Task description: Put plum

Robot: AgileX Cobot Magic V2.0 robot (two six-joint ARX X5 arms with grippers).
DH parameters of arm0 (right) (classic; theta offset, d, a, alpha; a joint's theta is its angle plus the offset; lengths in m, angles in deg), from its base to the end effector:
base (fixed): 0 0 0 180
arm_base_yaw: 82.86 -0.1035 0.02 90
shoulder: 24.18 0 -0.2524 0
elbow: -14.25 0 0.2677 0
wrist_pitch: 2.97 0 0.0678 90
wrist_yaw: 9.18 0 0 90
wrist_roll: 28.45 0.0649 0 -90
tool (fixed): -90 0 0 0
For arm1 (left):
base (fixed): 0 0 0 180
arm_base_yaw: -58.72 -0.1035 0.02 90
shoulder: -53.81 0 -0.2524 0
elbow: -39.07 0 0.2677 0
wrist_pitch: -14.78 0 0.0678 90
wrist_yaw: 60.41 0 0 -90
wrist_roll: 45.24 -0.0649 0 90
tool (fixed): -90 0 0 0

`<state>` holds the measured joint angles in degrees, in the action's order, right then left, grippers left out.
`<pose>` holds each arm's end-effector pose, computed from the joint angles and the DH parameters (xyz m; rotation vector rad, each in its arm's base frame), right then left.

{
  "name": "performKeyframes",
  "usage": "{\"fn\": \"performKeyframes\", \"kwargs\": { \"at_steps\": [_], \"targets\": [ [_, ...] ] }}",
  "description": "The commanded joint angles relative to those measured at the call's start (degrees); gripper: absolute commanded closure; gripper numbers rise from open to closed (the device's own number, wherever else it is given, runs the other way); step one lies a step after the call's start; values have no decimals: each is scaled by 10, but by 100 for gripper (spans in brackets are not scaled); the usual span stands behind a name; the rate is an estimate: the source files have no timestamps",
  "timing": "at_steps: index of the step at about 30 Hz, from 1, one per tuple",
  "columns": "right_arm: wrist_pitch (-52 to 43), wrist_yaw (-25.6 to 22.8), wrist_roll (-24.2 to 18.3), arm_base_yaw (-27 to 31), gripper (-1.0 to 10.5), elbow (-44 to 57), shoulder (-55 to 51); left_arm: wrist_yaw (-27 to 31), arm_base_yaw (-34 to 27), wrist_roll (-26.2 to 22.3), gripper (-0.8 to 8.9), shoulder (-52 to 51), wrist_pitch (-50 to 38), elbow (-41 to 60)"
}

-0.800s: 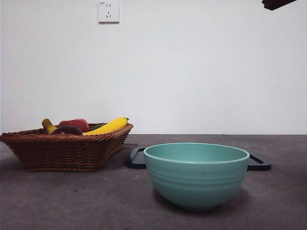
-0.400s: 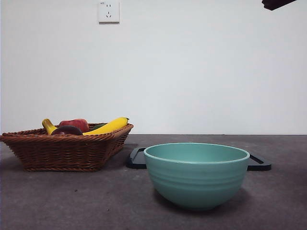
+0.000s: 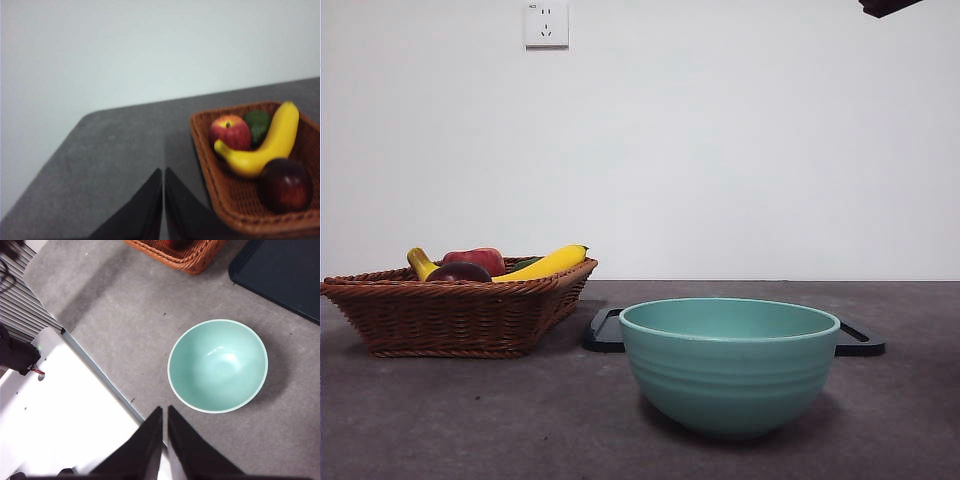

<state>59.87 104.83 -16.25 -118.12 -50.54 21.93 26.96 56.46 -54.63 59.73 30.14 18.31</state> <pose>0.1397 0.1311 0.2826 0.1048 0.9007 0.8905 0.1603 0.0033 0.1969 0.1635 0.0085 -0.0072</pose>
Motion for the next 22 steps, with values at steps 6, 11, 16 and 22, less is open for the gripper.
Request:
{"fn": "performKeyframes", "kwargs": {
  "at_steps": [6, 11, 16, 22],
  "targets": [
    [-6, 0, -7, -5, 942, -10, 2, 3, -5, -2, 807, -37, -5, 50],
    [-6, 0, -7, -5, 942, -10, 2, 3, -5, -2, 807, -52, 3, 72],
    [-6, 0, -7, -5, 941, -10, 2, 4, -5, -2, 807, -57, 44, 72],
    [-6, 0, -7, -5, 941, -10, 2, 3, -5, 0, 807, -57, 84, 72]
  ]
}}
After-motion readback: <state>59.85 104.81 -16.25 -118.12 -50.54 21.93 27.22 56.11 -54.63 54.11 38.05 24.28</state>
